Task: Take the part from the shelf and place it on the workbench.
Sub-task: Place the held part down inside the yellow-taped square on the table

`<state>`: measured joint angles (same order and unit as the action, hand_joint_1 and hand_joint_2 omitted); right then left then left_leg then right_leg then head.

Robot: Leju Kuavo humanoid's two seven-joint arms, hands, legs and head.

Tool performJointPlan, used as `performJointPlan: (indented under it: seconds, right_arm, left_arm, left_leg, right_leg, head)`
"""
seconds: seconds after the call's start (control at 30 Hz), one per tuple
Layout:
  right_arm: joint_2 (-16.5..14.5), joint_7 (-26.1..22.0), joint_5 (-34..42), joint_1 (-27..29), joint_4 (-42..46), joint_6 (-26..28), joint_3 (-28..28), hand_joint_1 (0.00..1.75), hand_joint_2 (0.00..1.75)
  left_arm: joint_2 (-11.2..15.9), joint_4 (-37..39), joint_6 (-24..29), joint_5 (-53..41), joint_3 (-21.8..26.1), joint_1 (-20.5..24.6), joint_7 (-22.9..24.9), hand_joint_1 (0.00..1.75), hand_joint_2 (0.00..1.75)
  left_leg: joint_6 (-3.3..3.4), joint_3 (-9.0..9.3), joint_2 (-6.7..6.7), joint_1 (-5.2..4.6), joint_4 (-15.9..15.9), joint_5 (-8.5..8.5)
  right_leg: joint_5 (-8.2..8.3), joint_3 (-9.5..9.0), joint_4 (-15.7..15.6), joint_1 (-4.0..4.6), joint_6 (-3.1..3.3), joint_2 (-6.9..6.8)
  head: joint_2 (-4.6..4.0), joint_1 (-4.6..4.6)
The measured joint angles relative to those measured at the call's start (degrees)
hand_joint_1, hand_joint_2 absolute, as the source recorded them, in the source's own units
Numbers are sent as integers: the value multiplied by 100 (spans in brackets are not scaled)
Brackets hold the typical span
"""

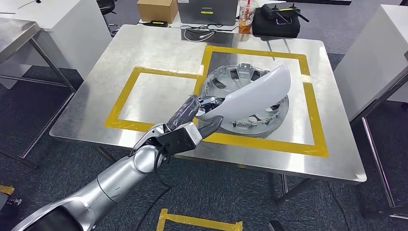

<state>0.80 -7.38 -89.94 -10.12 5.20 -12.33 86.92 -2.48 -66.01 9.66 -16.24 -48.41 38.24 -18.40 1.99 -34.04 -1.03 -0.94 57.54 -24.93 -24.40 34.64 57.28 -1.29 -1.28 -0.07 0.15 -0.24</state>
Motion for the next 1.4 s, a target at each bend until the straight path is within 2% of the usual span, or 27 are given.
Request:
performJointPlan:
  seconds: [0.07, 0.1, 0.17, 0.2, 0.23, 0.27, 0.33, 0.4, 0.47, 0.57, 0.63, 0.7, 0.73, 0.77, 0.8, 0.87, 0.9, 0.93, 1.0, 1.07, 1.13, 1.2, 1.23, 1.27, 1.3, 1.37, 1.4]
  right_arm:
    - [-9, -1, 0, -1, -18, 4, 0, 0, 0]
    - [-13, 0, 0, -1, -25, 3, 0, 0, 0]
    - [-3, 21, 0, 1, -28, -12, -3, 0, 0]
    - [6, 42, 0, 2, -31, -25, -8, 0, 0]
    - [16, 68, 1, 2, -33, -37, -15, 0, 0]
    - [26, 94, 4, 2, -37, -39, -22, 0, 0]
    - [29, 127, 20, 0, -49, 9, -30, 0, 0]
    - [13, 138, 24, -3, -70, 97, -27, 0, 0]
    - [-8, 147, 8, -2, -94, 155, -26, 0, 0]
    - [-32, 159, -1, -1, -122, 188, -26, 0, 0]
    - [-39, 161, -1, -1, -133, 198, -26, 0, 0]
    - [-38, 161, -1, 3, -137, 203, -26, 0, 0]
    - [-37, 157, -2, 7, -137, 205, -26, 0, 0]
    - [-36, 149, -2, 8, -137, 208, -26, 0, 0]
    - [-37, 138, -2, 7, -137, 211, -26, 0, 0]
    - [-47, 118, -2, 3, -137, 223, -26, 0, 0]
    - [-57, 115, -1, 2, -137, 228, -26, 0, 0]
    - [-69, 116, -1, 4, -137, 231, -26, 0, 0]
    - [-92, 107, -1, 9, -137, 231, -26, 0, 0]
    - [-121, 58, -2, 16, -136, 229, -25, 0, 0]
    - [-143, -9, -1, 29, -135, 243, -20, 0, 0]
    - [-157, -63, 0, 57, -135, 273, -13, 0, 0]
    - [-168, -87, 0, 76, -135, 294, -7, 0, 0]
    - [-179, -110, 0, 95, -135, 311, 2, 0, 0]
    - [-192, -133, 0, 110, -135, 331, 12, 0, 0]
    - [-222, -169, 0, 125, -135, 360, 31, 0, 0]
    - [-237, -181, 0, 126, -134, 370, 38, 0, 0]
  left_arm:
    - [-14, 162, 126, -184, -52, 63, 52, 175, 175]
    - [-23, 246, 197, -283, -78, 100, 89, 175, 175]
    - [-33, 453, 360, -506, -132, 155, 190, 175, 175]
    - [-38, 573, 428, -602, -162, 173, 243, 175, 175]
    - [-44, 697, 486, -688, -191, 187, 293, 175, 175]
    - [-57, 818, 536, -765, -216, 204, 334, 175, 175]
    - [-92, 1035, 623, -884, -259, 278, 395, 175, 175]
    - [-131, 1251, 721, -987, -294, 392, 475, 175, 175]
    - [-161, 1477, 794, -1048, -308, 471, 553, 175, 175]
    - [-207, 1724, 838, -1081, -308, 526, 575, 175, 175]
    - [-263, 1837, 848, -1084, -314, 576, 574, 175, 175]
    - [-297, 1950, 876, -1125, -326, 598, 621, 175, 175]
    - [-302, 2008, 910, -1176, -330, 596, 693, 175, 175]
    - [-308, 2080, 954, -1241, -334, 600, 780, 175, 175]
    - [-315, 2159, 1006, -1310, -335, 612, 869, 175, 175]
    - [-326, 2346, 1104, -1412, -325, 666, 952, 175, 175]
    - [-332, 2458, 1152, -1455, -313, 700, 963, 175, 175]
    - [-337, 2574, 1198, -1497, -295, 730, 965, 175, 175]
    - [-344, 2815, 1284, -1591, -241, 768, 1000, 175, 175]
    - [-343, 3016, 1381, -1713, -181, 782, 1106, 175, 175]
    - [-338, 3184, 1516, -1859, -128, 787, 1263, 175, 175]
    - [-329, 3350, 1678, -2025, -87, 771, 1451, 175, 175]
    - [-323, 3433, 1766, -2118, -73, 759, 1560, 175, 175]
    - [-316, 3509, 1849, -2208, -61, 749, 1663, 175, 175]
    - [-311, 3577, 1935, -2299, -50, 747, 1767, 175, 175]
    - [-306, 3677, 2099, -2468, -19, 765, 1944, 175, 175]
    - [-305, 3712, 2169, -2535, -3, 778, 2011, 175, 175]
  left_leg:
    - [-64, -83, 12, 24, 171, -125]
    - [-104, -200, 20, 43, 421, -266]
    - [-171, -571, 33, 89, 1193, -606]
    - [-191, -747, 38, 109, 1529, -706]
    - [-200, -844, 43, 123, 1683, -705]
    - [-199, -833, 51, 131, 1607, -597]
    - [-155, -512, 69, 133, 869, -180]
    - [-95, -186, 83, 104, 190, 55]
    - [-51, -109, 86, 67, 28, 43]
    - [52, -11, 78, 80, -108, 118]
    - [105, 40, 71, 95, -185, 170]
    - [122, 39, 65, 85, -189, 176]
    - [122, 40, 63, 81, -187, 173]
    - [119, 40, 60, 79, -182, 168]
    - [108, 40, 55, 82, -169, 160]
    - [59, 21, 39, 75, -103, 118]
    - [26, 3, 31, 65, -60, 90]
    - [-4, -14, 26, 55, -27, 66]
    - [-55, -28, 25, 60, -2, 45]
    - [-116, -73, 34, 87, 81, -27]
    - [-185, -289, 47, 117, 544, -301]
    - [-230, -651, 60, 143, 1312, -634]
    - [-239, -788, 64, 150, 1578, -701]
    - [-237, -833, 66, 154, 1640, -661]
    - [-223, -766, 67, 155, 1467, -520]
    - [-157, -401, 69, 142, 683, -141]
    - [-123, -226, 73, 127, 335, -22]
  right_leg:
    - [4, -15, -11, -33, 59, -1]
    - [5, -23, -15, -51, 85, -1]
    - [-2, -29, -14, -46, 112, -2]
    - [-3, -30, -13, -45, 117, -1]
    - [-4, -32, -13, -44, 117, 1]
    - [-5, -36, -12, -44, 116, 4]
    - [-10, -52, -14, -38, 109, 10]
    - [-18, -54, -14, -9, 82, 9]
    - [-20, -47, -23, 2, 28, 4]
    - [-75, -3, 55, -7, -46, 1]
    - [-315, 261, 592, -12, -19, 3]
    - [-586, 664, 1383, -12, -9, 4]
    - [-626, 794, 1603, -16, -37, 4]
    - [-577, 820, 1604, -22, -82, 3]
    - [-444, 722, 1362, -32, -138, 3]
    - [-124, 322, 535, -51, -213, 2]
    - [-18, 162, 221, -53, -195, 3]
    - [31, 71, 49, -44, -153, 5]
    - [47, 52, 7, -22, -37, 10]
    - [58, 45, -1, -35, 32, 11]
    - [63, 36, -7, -54, 83, 11]
    - [59, 36, -5, -45, 109, 10]
    - [57, 36, -3, -41, 110, 10]
    - [56, 35, -2, -37, 111, 11]
    - [55, 33, -2, -33, 111, 12]
    - [54, 27, -3, -21, 107, 15]
    - [54, 31, -3, -6, 98, 14]
  head:
    - [0, -10]
    - [0, -16]
    - [0, -32]
    - [0, -32]
    - [0, -33]
    - [0, -34]
    - [0, -34]
    - [0, -30]
    - [0, -28]
    - [0, -23]
    - [0, -12]
    - [0, -11]
    - [0, -11]
    - [0, -11]
    - [0, -10]
    - [0, -8]
    - [0, -13]
    - [0, -16]
    - [0, -24]
    - [0, -28]
    - [0, -43]
    - [0, -49]
    - [0, -50]
    - [0, -51]
    - [0, -51]
    - [0, -50]
    - [0, -48]
